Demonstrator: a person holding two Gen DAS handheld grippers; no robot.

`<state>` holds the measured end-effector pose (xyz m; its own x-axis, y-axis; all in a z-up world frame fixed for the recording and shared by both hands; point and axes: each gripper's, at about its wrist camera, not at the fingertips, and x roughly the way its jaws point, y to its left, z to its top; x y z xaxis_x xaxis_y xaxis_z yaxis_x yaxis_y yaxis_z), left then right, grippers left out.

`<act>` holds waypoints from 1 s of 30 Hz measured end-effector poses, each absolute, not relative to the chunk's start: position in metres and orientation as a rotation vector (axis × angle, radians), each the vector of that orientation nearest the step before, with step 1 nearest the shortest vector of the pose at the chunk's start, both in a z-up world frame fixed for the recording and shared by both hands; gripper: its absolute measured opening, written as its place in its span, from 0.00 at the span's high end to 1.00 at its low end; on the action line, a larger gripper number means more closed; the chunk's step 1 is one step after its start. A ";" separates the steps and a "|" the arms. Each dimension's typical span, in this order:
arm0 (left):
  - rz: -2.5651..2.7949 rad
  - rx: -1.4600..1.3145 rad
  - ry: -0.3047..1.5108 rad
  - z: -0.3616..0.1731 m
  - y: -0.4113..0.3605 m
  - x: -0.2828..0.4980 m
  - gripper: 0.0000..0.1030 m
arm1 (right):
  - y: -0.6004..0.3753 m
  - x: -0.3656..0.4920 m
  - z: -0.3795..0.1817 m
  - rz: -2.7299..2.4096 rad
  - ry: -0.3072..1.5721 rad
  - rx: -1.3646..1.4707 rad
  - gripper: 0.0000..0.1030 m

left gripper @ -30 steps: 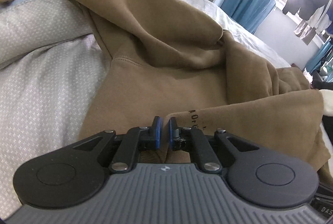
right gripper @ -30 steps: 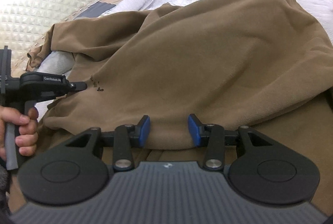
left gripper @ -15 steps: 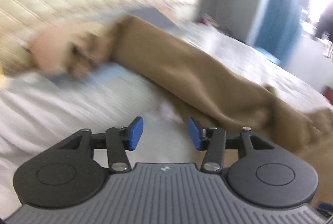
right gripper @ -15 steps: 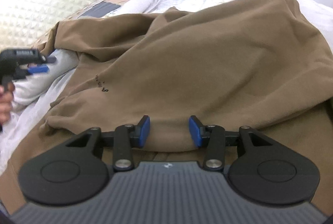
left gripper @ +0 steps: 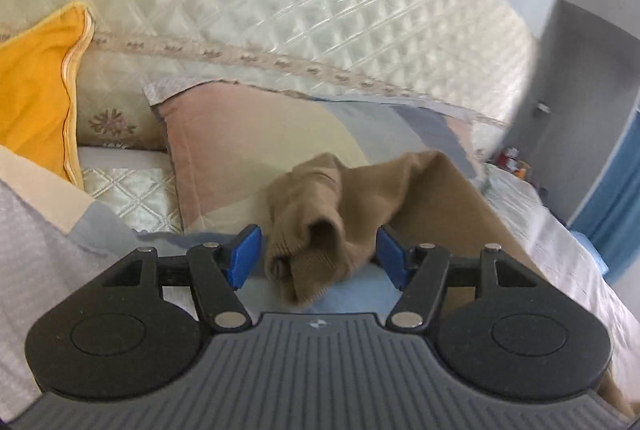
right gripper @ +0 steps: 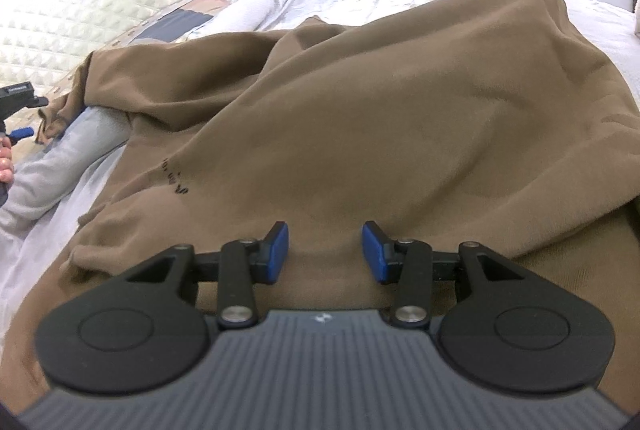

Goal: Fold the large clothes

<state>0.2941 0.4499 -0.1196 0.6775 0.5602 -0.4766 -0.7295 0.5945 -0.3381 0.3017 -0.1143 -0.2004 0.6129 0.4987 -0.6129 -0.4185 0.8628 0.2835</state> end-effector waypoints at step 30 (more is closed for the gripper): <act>0.166 -0.997 0.068 0.027 0.270 0.199 0.91 | -0.150 0.281 -0.162 0.511 0.604 0.220 0.55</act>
